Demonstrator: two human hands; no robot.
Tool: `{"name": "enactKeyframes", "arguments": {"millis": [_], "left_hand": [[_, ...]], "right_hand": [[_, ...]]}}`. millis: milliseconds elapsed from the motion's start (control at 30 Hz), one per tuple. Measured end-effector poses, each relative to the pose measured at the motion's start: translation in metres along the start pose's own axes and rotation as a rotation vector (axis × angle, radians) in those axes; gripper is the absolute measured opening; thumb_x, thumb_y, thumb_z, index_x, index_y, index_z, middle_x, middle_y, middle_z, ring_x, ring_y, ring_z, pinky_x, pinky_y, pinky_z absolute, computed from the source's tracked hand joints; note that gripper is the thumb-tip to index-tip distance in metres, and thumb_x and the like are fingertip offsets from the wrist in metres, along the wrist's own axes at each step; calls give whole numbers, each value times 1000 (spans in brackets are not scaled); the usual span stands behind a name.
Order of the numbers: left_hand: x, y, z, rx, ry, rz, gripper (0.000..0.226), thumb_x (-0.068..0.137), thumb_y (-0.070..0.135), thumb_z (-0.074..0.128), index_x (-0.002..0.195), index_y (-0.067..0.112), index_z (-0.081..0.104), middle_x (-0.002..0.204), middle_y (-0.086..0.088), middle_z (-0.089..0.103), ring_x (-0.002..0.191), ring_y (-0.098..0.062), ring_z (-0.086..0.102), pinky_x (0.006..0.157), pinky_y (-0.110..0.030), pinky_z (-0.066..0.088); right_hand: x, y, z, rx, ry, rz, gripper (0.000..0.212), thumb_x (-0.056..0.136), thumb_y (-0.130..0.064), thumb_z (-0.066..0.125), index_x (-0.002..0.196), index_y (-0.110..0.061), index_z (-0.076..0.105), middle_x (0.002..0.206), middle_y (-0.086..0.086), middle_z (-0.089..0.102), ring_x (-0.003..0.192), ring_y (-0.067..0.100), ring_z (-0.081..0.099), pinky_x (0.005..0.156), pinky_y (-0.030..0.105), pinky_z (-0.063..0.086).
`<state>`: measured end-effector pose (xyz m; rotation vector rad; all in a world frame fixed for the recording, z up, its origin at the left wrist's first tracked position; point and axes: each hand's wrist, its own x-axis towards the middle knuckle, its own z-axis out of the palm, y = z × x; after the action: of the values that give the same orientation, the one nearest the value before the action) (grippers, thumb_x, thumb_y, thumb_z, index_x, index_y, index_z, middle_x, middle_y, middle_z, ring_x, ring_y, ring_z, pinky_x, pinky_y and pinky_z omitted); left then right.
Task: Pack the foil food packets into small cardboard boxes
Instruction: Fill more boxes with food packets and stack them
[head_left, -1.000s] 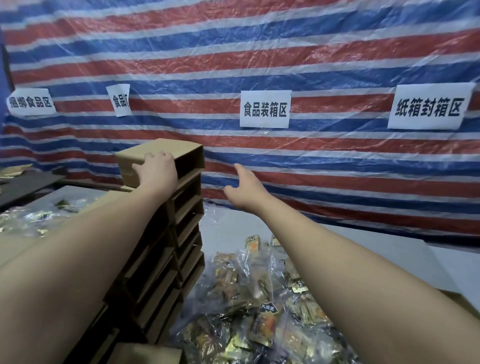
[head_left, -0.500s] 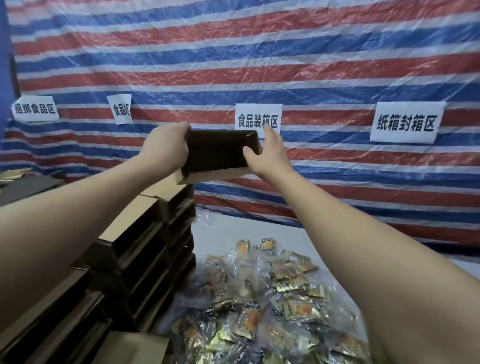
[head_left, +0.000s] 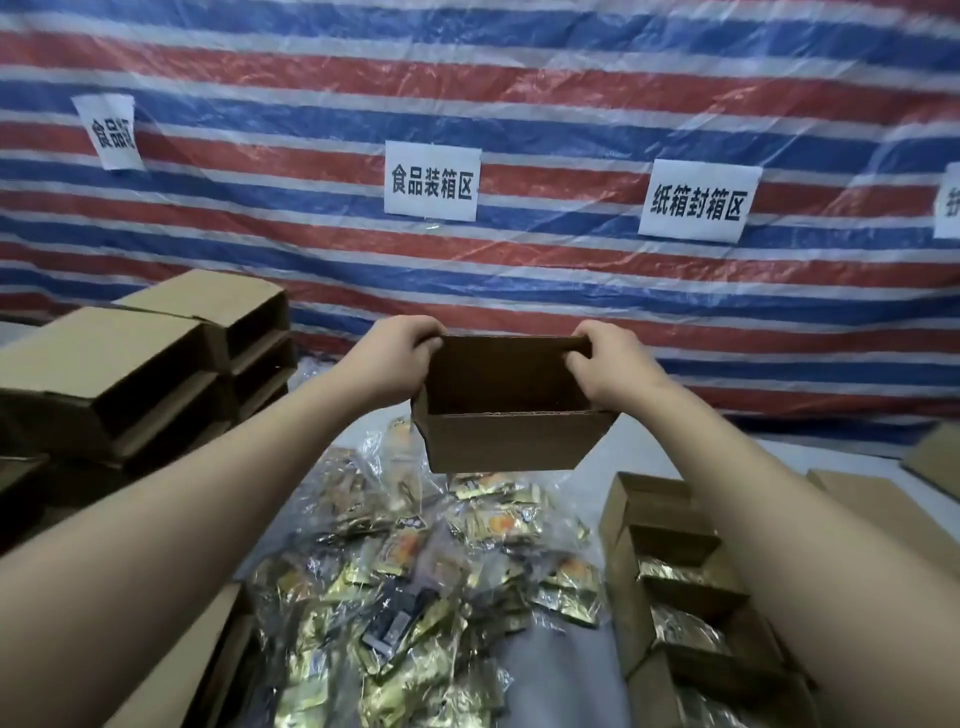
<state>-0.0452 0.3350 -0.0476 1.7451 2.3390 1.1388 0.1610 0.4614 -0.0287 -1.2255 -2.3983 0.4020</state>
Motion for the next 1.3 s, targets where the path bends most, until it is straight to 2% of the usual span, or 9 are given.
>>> {"name": "enactKeyframes", "arguments": {"millis": [100, 233, 333, 400, 533, 600, 800, 1033, 1300], "left_hand": [[-30, -4, 33, -79, -58, -62, 19, 99, 15, 52, 108, 14, 69, 99, 4, 62, 95, -14, 54, 80, -24, 36], [-86, -18, 76, -295, -124, -212, 10, 95, 21, 59, 102, 22, 67, 97, 3, 67, 92, -14, 60, 78, -27, 44], [-129, -32, 99, -454, -173, -371, 9, 93, 33, 62, 100, 30, 65, 100, 12, 64, 92, -3, 58, 71, -19, 46], [-157, -39, 113, -502, -207, -457, 12, 92, 39, 62, 101, 32, 63, 102, 15, 62, 91, 1, 57, 65, -14, 46], [-212, -59, 142, -503, -298, -583, 17, 95, 37, 59, 108, 26, 61, 110, 10, 59, 99, -8, 57, 85, -29, 48], [-239, -70, 156, -489, -343, -633, 17, 96, 36, 58, 108, 25, 61, 104, 11, 59, 99, -9, 56, 84, -27, 45], [-305, -96, 188, -463, -373, -670, 13, 96, 33, 59, 106, 25, 59, 102, 15, 59, 97, -1, 55, 71, -5, 37], [-350, -119, 201, -427, -409, -695, 15, 94, 32, 61, 107, 24, 60, 103, 9, 64, 101, -8, 59, 87, -26, 48], [-378, -132, 204, -431, -353, -706, 14, 90, 24, 69, 103, 22, 65, 102, 6, 67, 100, -5, 60, 89, -22, 46]], "right_hand": [[-38, 24, 24, 25, -19, 49, 9, 100, -26, 55, 91, -26, 53, 83, -5, 57, 72, 15, 58, 58, 28, 42], [-83, 52, 65, 19, -121, 137, 8, 100, -30, 54, 95, -25, 55, 88, -3, 60, 85, 20, 62, 65, 28, 44], [-115, 67, 100, 32, -208, 194, 11, 100, -32, 54, 99, -22, 57, 97, -1, 63, 91, 21, 62, 75, 33, 50], [-138, 74, 123, 45, -236, 218, 9, 100, -31, 55, 99, -22, 55, 100, 0, 64, 92, 21, 62, 73, 33, 49], [-187, 89, 167, 61, -319, 295, 11, 99, -31, 55, 100, -21, 55, 96, -4, 60, 91, 19, 60, 73, 34, 48], [-213, 94, 188, 76, -361, 347, 13, 99, -33, 55, 94, -21, 54, 93, -3, 61, 89, 19, 60, 78, 36, 51], [-277, 105, 237, 99, -475, 420, 16, 101, -35, 50, 91, -22, 49, 90, -4, 59, 86, 17, 58, 77, 34, 49], [-308, 104, 266, 125, -516, 470, 18, 101, -35, 51, 90, -21, 47, 91, -3, 60, 87, 17, 58, 75, 31, 47], [-332, 110, 285, 180, -588, 458, 20, 96, -36, 56, 88, -19, 49, 89, -3, 62, 85, 17, 59, 74, 31, 46]]}}
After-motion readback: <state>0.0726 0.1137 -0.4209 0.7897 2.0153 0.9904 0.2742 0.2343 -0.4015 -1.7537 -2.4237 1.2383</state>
